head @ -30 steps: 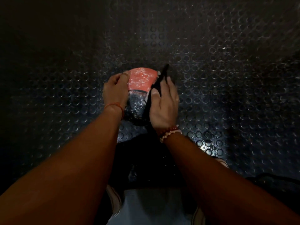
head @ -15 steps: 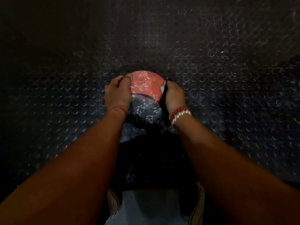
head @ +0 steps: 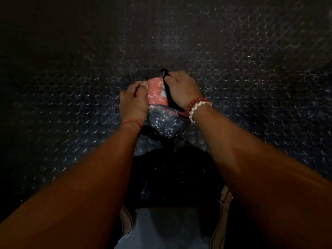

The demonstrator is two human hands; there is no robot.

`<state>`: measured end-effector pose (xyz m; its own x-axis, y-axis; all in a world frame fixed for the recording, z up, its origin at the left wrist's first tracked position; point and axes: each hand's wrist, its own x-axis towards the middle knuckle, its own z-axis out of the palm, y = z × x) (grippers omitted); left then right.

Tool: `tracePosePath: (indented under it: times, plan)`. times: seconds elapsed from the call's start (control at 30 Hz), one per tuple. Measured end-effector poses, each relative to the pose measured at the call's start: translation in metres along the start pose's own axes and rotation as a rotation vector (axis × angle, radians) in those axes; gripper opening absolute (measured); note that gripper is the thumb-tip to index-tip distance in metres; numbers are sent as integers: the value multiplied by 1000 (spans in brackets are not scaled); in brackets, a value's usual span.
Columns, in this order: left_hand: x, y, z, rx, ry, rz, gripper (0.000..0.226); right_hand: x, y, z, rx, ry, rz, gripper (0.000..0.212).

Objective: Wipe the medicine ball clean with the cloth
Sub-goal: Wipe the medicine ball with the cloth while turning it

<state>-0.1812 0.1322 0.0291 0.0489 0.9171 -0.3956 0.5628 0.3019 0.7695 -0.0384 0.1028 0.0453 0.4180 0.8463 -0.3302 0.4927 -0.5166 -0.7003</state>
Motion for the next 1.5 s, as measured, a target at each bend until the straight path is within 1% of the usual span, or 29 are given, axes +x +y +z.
tracePosePath:
  times: [0.07, 0.13, 0.2, 0.3, 0.33, 0.4, 0.5, 0.57, 0.63, 0.67, 0.73, 0.8, 0.9, 0.97, 1.03, 1.07, 1.1, 1.17, 1.27, 1.33, 1.37, 1.43, 1.5]
  plan:
    - [0, -2, 2, 11, 14, -10, 44, 12, 5, -10, 23, -144, 154, 36]
    - [1, 0, 5, 14, 32, -24, 41, 11, 13, -14, 78, -181, 287, 40]
    - [3, 2, 7, 22, 38, -38, 38, -1, 20, -9, 162, -57, 327, 41]
    - [3, 6, 10, 32, 33, -63, 36, -37, 20, 8, 275, 221, 328, 45]
    - [3, 6, 11, 30, 34, -59, 36, -50, 17, 16, 236, 276, 288, 48]
    - [5, 7, 11, 31, 41, -61, 37, -66, 10, 23, 66, 315, 134, 53]
    - [3, 5, 11, 51, 23, -55, 39, -55, 3, 21, -162, 234, -105, 57]
    - [1, 3, 10, 60, 19, -34, 39, -36, 1, 13, -199, 138, -165, 50]
    - [-3, 1, 9, 53, 19, -12, 39, -15, -5, 1, -133, 10, -126, 36]
    - [-5, 0, 9, 49, 21, -1, 38, -4, -7, -5, -132, -69, -96, 34]
    - [-8, -1, 8, 33, 28, 10, 36, 9, -8, -15, -40, -194, -11, 32]
    - [-9, 0, 8, 24, 34, -6, 35, 11, -2, -21, 40, -213, 164, 36]
    - [-6, 4, 9, 36, 26, -25, 35, -5, 18, -22, 161, -150, 402, 42]
    - [-4, 6, 10, 37, 21, -28, 34, -19, 24, -13, 245, -29, 440, 38]
    - [-3, 7, 10, 34, 18, -18, 33, -38, 20, -1, 307, 135, 394, 35]
    - [-2, 6, 10, 36, 19, -13, 34, -47, 16, 4, 305, 202, 359, 37]
    - [-1, 6, 9, 41, 20, -9, 34, -54, 12, 10, 247, 250, 290, 42]
    - [0, 4, 7, 45, 20, -2, 35, -60, 9, 16, 81, 259, 141, 47]
    - [-4, -2, 4, 23, 3, 36, 34, -49, 3, 9, -69, 164, -55, 42]
    - [-8, -6, 3, -3, -1, 70, 36, -32, -1, 2, -97, 44, -102, 37]
    - [-9, -7, 3, -14, 3, 81, 37, -23, -3, -1, -65, -30, -80, 34]
    - [-11, -8, 3, -28, 11, 79, 33, -4, -6, -8, 20, -172, 29, 27]
    - [-12, -7, 4, -45, 15, 62, 30, 6, -2, -15, 102, -228, 174, 28]
